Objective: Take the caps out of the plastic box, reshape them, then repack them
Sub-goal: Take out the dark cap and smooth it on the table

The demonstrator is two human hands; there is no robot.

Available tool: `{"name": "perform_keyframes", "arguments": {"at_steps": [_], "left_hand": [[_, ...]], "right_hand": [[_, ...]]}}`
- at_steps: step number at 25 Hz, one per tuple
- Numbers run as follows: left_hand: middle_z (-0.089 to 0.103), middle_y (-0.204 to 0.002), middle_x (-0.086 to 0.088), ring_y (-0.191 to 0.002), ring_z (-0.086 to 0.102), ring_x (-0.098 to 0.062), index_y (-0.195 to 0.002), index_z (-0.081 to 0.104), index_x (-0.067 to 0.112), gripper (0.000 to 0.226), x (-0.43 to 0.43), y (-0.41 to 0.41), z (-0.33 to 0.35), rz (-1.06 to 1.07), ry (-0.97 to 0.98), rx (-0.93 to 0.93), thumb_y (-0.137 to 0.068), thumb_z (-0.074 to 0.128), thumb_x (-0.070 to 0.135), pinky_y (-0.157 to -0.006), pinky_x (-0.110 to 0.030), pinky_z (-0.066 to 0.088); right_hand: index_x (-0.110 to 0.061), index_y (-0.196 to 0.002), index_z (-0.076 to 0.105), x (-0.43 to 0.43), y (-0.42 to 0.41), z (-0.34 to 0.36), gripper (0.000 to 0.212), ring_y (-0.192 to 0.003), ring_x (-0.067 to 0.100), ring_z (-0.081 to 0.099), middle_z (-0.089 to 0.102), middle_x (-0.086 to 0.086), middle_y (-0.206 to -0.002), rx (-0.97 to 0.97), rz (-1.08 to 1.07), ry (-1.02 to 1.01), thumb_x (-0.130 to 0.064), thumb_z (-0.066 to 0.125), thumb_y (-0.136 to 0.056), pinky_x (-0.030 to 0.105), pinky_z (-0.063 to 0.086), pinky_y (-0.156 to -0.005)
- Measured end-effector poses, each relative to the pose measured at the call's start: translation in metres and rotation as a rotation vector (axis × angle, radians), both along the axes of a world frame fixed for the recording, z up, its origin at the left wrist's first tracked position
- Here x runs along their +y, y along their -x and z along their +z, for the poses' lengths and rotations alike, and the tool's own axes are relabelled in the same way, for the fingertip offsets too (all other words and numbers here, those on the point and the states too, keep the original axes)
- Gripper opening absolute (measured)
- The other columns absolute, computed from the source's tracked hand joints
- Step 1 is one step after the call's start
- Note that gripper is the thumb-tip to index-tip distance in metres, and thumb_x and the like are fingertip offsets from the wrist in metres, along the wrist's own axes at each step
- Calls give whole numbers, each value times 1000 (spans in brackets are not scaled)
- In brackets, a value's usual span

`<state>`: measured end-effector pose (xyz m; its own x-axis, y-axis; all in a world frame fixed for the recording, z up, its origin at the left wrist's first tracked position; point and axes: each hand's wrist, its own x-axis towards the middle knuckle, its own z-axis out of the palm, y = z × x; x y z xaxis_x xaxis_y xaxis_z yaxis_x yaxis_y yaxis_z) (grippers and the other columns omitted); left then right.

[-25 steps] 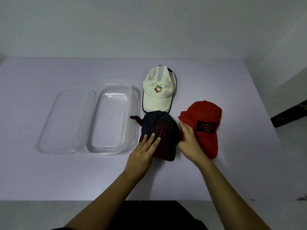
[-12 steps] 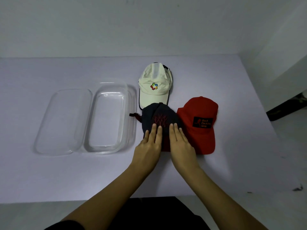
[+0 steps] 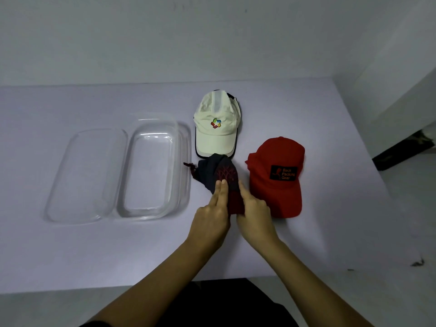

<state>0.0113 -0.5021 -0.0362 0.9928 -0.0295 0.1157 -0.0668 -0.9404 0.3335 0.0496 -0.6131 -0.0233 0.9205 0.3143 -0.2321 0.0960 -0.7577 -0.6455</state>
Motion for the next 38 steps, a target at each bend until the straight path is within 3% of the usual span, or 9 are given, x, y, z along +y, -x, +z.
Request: {"name": "perform_keyframes", "arguments": {"at_steps": [3, 5, 8, 11, 22, 28, 30, 34, 38], "left_hand": [[66, -119, -21, -44, 65, -25, -124, 59, 0, 62, 10, 4, 9, 35, 12, 22, -63, 71, 4, -36, -23, 47], [52, -137, -20, -72, 72, -35, -137, 46, 4, 67, 19, 4, 11, 100, 152, 52, -75, 70, 1, -55, -32, 56], [24, -155, -11, -131, 45, -35, -148, 19, 21, 61, 22, 6, 8, 206, 386, 105, -95, 47, 6, -100, -40, 45], [13, -157, -4, -143, 26, -31, -142, -1, 33, 69, 21, 9, 9, 108, 456, 107, -96, 41, 2, -109, -37, 36], [31, -153, -13, -142, 29, -25, -139, 26, 46, 55, 47, 1, 14, 60, 526, 202, -99, 41, 11, -112, -32, 34], [42, -148, -11, -140, 34, -23, -142, 25, 45, 60, 48, 2, 29, 44, 526, 196, -97, 45, 11, -107, -28, 38], [54, -136, -16, -116, 57, -31, -149, 15, 35, 67, 57, -2, 28, 109, 448, 232, -95, 48, 12, -85, -24, 44], [65, -100, -23, -86, 60, -37, -148, 24, 11, 54, 49, -7, 37, 257, 452, 316, -97, 41, 8, -64, -23, 36], [46, -53, 1, -45, 43, -8, -104, 51, -22, 26, 23, -1, 42, 413, 719, 266, -95, 37, -2, -41, -13, 32]], "right_hand": [[-15, -150, 16, -9, -5, 12, 70, -126, 28, 49, 43, 10, -146, -26, 174, 145, 0, 48, -89, 41, 42, -103], [-16, -149, 19, -15, -8, 16, 71, -132, 26, 44, 35, 6, -152, -92, 157, 104, 1, 51, -88, 39, 40, -107], [-19, -150, 18, -16, -6, 13, 72, -134, 27, 42, 31, 7, -155, -60, 79, -5, 1, 50, -89, 42, 39, -108], [-21, -151, 8, -18, -2, 5, 78, -123, 31, 51, 39, 13, -149, 61, 40, -15, -2, 51, -89, 45, 45, -102], [-15, -149, 19, -15, -8, 12, 70, -122, 28, 53, 49, 9, -141, -42, 30, 87, -19, 58, -90, 39, 45, -100], [-16, -150, 14, -10, -12, 17, 72, -118, 32, 55, 49, 15, -140, -53, 104, 103, -8, 54, -91, 44, 45, -101], [-19, -150, 17, -11, -12, 22, 68, -103, 33, 61, 61, 17, -122, -34, 72, 45, -7, 51, -92, 48, 48, -95], [-24, -147, 28, -5, -14, 32, 57, -90, 37, 65, 68, 18, -106, -50, -55, -72, -13, 48, -94, 52, 51, -89], [-28, -145, 31, 15, -1, 38, 50, -84, 40, 65, 70, 21, -96, -7, -133, -184, -21, 42, -96, 51, 53, -81]]}}
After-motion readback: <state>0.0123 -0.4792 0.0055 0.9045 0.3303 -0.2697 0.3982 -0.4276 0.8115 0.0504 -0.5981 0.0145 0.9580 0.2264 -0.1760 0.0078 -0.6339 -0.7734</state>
